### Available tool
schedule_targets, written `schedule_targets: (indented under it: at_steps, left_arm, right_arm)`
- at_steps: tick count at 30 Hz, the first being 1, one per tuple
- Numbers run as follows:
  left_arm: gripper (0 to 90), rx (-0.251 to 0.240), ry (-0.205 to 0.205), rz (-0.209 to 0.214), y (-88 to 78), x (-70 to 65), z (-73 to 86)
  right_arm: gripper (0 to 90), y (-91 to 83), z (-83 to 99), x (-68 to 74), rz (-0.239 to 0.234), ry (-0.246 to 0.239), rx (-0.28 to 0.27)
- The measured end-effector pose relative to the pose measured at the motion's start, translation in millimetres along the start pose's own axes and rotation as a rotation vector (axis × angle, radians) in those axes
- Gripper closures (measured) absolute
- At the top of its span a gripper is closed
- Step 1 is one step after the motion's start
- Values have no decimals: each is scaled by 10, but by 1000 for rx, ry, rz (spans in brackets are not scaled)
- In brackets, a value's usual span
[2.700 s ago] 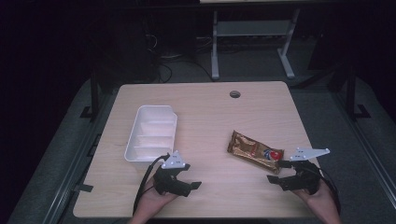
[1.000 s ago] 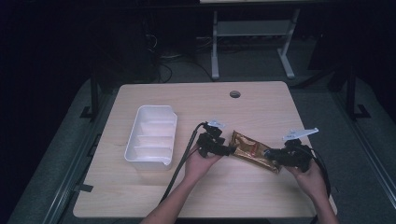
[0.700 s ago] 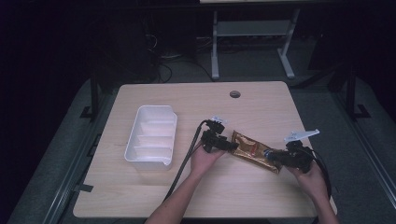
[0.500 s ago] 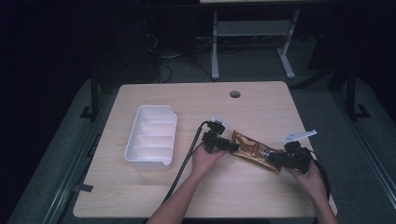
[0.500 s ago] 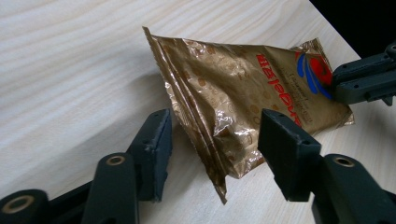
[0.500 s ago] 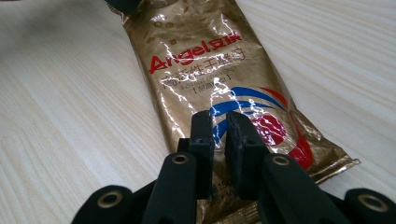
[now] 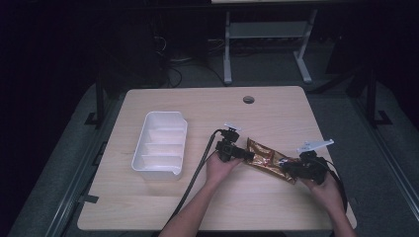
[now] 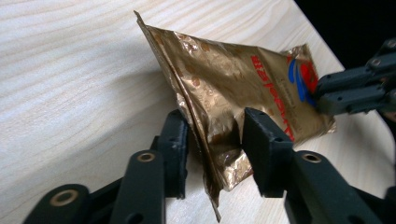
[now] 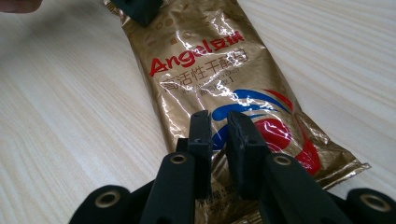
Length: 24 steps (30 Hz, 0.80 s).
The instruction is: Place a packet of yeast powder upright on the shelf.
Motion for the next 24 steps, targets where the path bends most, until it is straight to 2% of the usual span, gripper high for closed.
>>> schedule_targets:
  at_steps: [11,15,18,24]
  left_arm:
    - [761,-6,-17,16,10,2,1]
    - [805,-20,6,1,-19,-26,-8]
    - [823,-22,7,2,-28,-27,-7]
    - [869,-37,12,26,-88,-39,10]
  right_arm:
    - [783,11,8,0,-7,2,-11]
    - [781,14,12,3,-8,2,-14]
    - [779,16,12,2,-9,3,-16]
    - [725,10,29,11,-22,2,-27]
Point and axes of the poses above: each handheld gripper's, and its own axes: y roughly forward along the jaws, z roughly out of its underside, x roughly to its left, the point moved 2 cm from there along y, roughly forward along the jaws, and after that the axes turned 2 degrees about -z, right-handed, at the moved point
